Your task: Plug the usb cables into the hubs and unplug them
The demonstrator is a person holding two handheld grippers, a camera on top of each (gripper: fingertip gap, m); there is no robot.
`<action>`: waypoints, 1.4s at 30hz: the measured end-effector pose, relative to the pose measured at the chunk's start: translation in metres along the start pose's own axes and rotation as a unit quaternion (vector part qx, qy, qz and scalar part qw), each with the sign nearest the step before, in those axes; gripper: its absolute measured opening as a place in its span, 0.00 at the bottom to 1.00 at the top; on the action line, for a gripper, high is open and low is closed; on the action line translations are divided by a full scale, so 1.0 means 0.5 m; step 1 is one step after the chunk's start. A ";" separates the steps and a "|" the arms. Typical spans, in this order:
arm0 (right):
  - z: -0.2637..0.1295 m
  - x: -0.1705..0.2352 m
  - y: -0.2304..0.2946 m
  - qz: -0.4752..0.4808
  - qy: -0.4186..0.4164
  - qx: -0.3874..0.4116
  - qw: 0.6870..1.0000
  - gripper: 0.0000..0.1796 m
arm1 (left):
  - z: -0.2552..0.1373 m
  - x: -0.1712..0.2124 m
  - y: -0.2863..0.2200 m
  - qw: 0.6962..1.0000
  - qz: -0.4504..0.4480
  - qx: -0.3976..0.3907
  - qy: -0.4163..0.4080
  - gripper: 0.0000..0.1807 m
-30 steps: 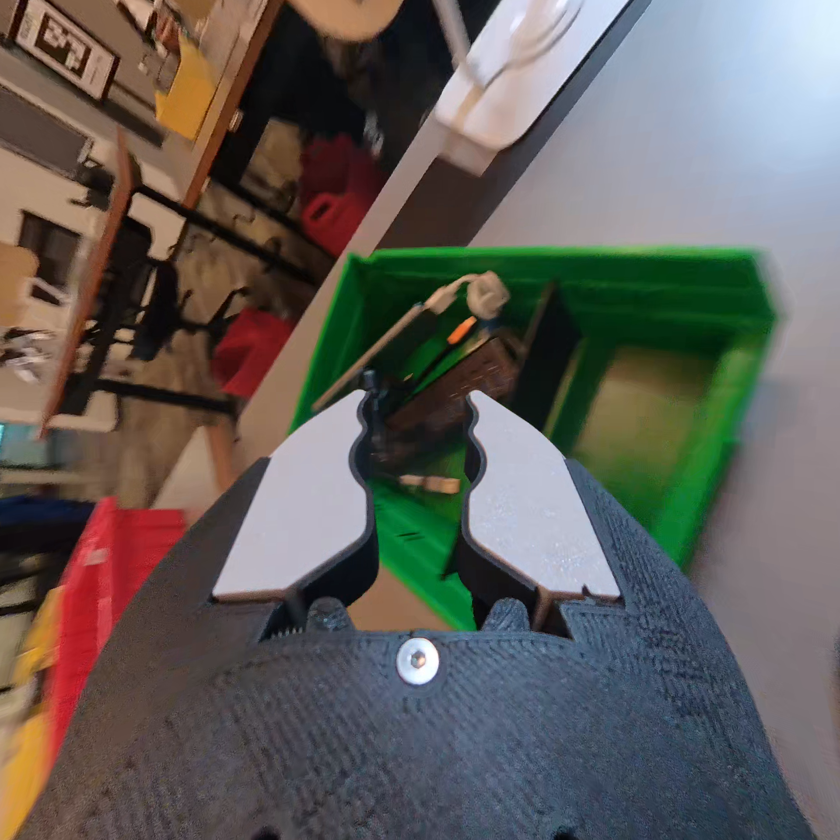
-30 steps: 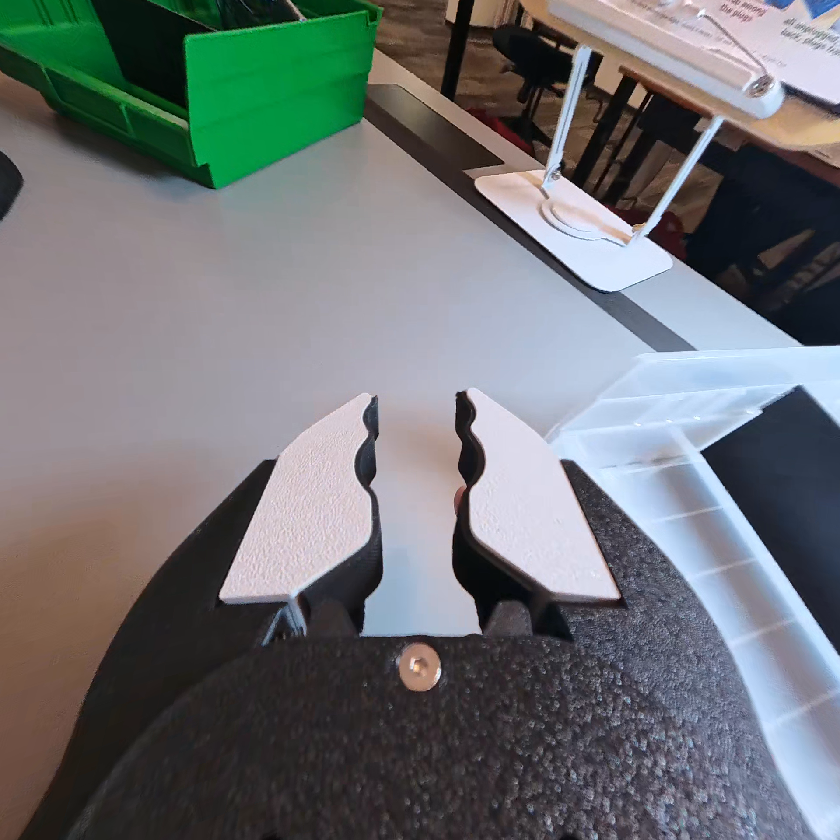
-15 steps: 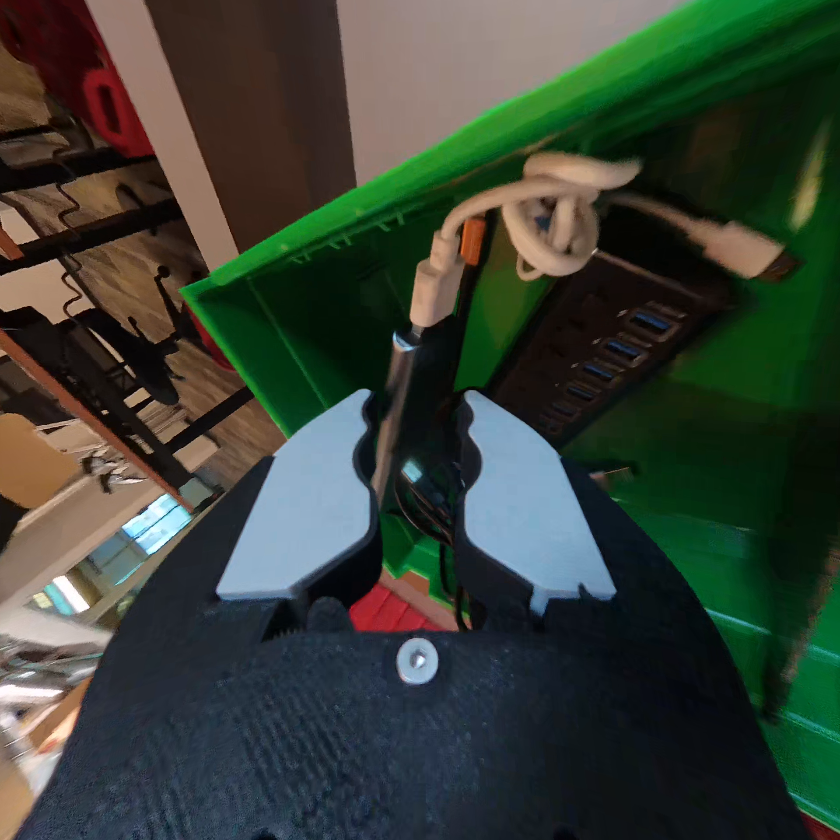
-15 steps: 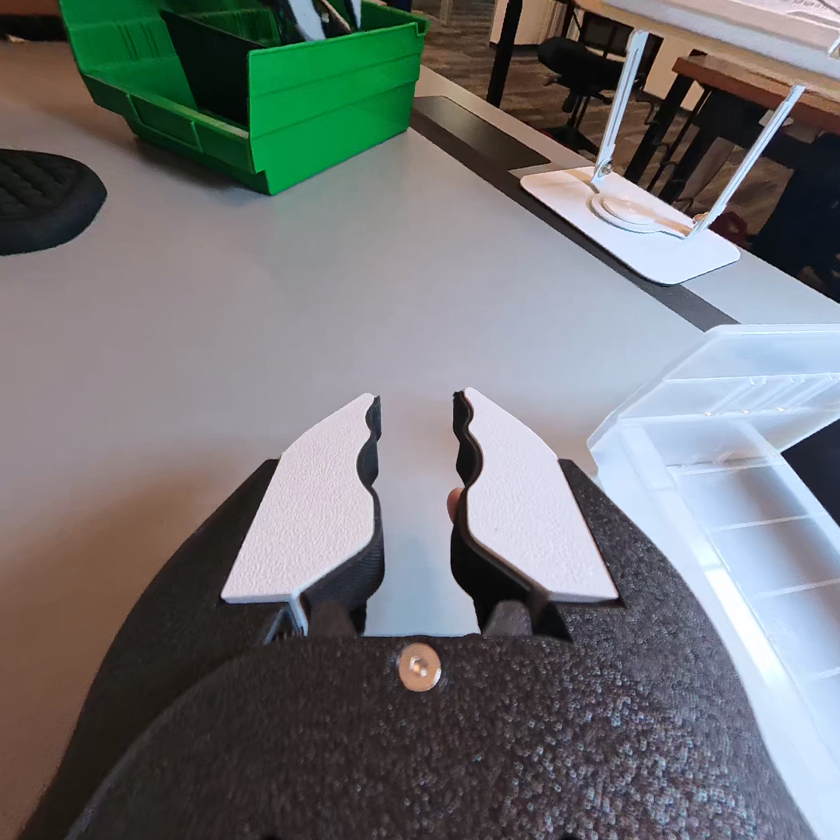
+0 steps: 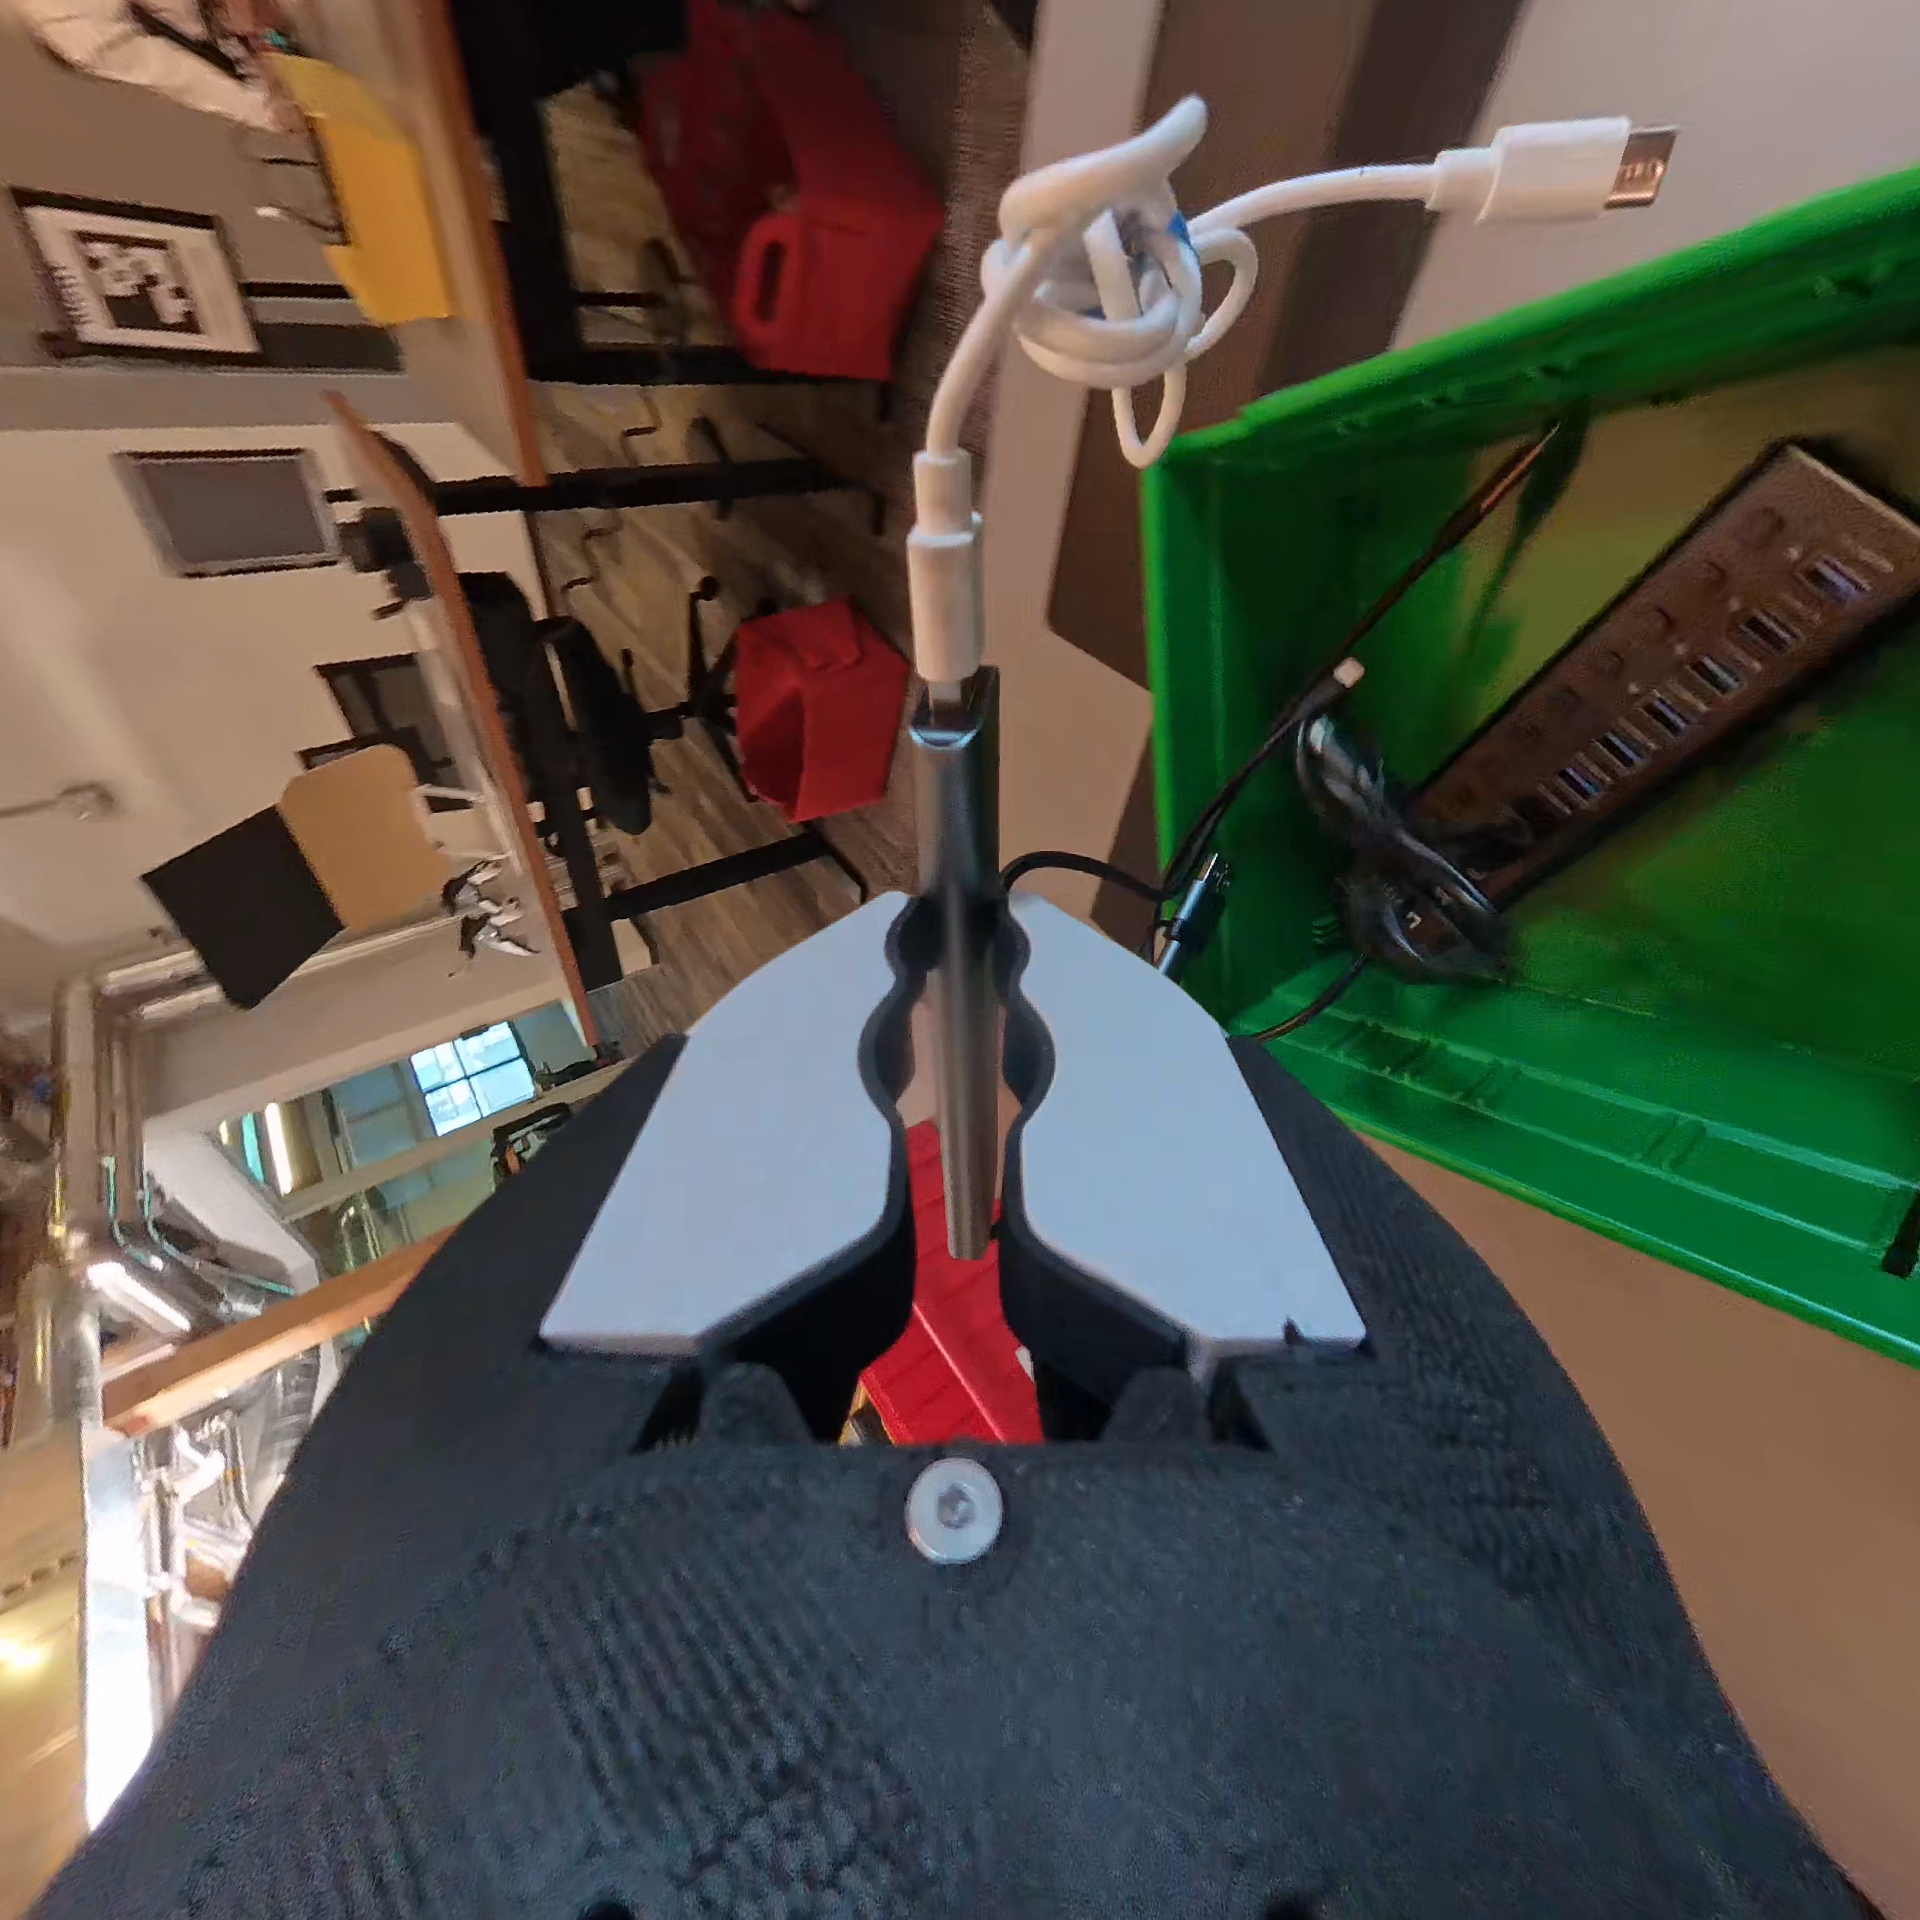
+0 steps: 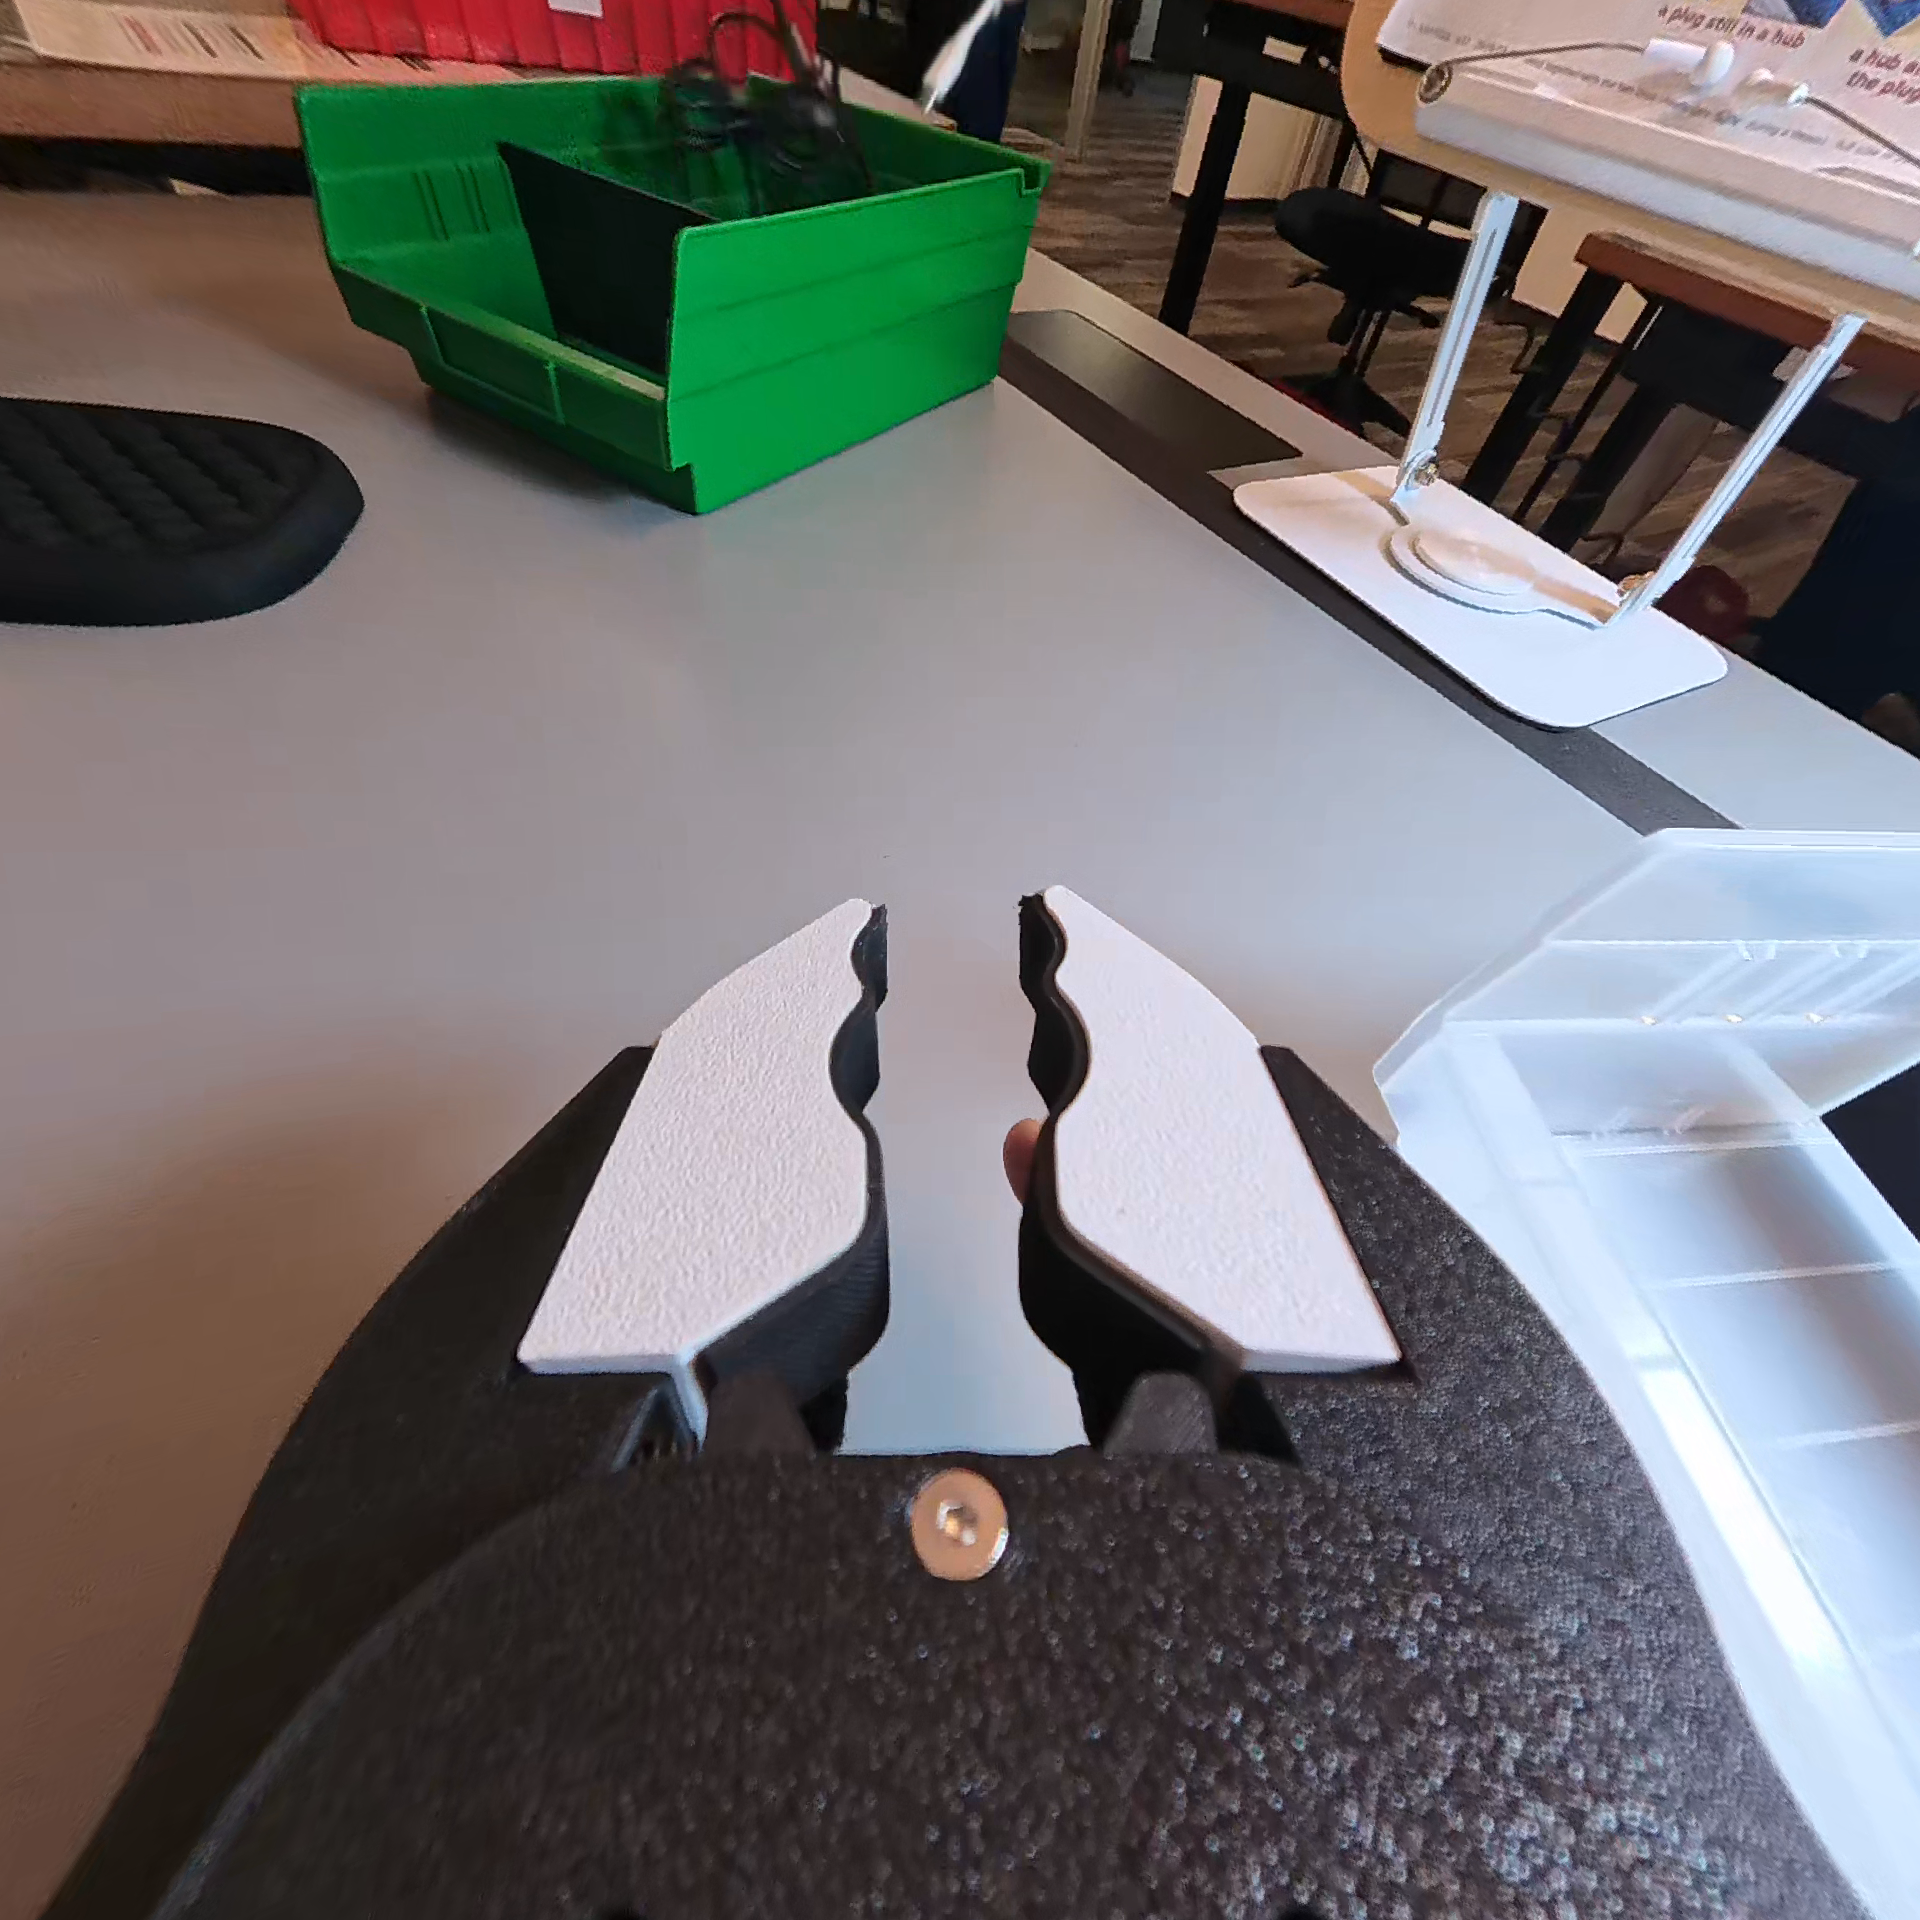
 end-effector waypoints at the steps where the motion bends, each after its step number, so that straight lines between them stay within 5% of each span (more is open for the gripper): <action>1: -0.002 -0.001 0.002 -0.003 0.000 0.002 1.000 0.14 | -0.019 -0.003 0.021 1.000 -0.015 -0.015 -0.004 0.07; 6: -0.013 -0.021 0.005 -0.006 -0.023 0.008 1.000 0.14 | -0.141 -0.068 0.110 0.986 -0.131 -0.071 -0.076 0.06; 11: -0.019 -0.047 0.011 -0.003 -0.057 0.001 0.998 0.14 | -0.266 -0.194 0.102 0.944 -0.245 -0.028 -0.220 0.06; 24: -0.073 -0.176 0.048 -0.068 -0.154 0.007 0.986 0.15 | -0.418 -0.480 -0.227 0.752 -0.356 0.261 -0.490 0.06; 28: -0.144 -0.210 0.045 -0.154 -0.042 -0.012 0.987 0.21 | -0.405 -0.525 -0.347 0.772 -0.314 0.274 -0.480 0.06; 31: -0.165 -0.265 0.056 -0.193 -0.044 -0.011 0.980 0.21 | -0.395 -0.551 -0.417 0.790 -0.281 0.272 -0.472 0.06; 37: -0.009 -0.193 0.076 -0.221 0.061 -0.072 0.971 0.25 | -0.402 -0.566 -0.482 0.780 -0.253 0.316 -0.477 0.06; 42: 0.050 -0.125 0.101 -0.219 0.100 -0.112 0.964 0.16 | -0.406 -0.559 -0.542 0.789 -0.200 0.317 -0.487 0.06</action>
Point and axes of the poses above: each gripper's, where its closed fingertips meet, z out along the fingers, x out of its underside, y = z × x across the jaws, the point moved 1 cm from there along -z, back along the fingers, and after that the axes turned 8 degrees about -x, right-handed, at the moved point
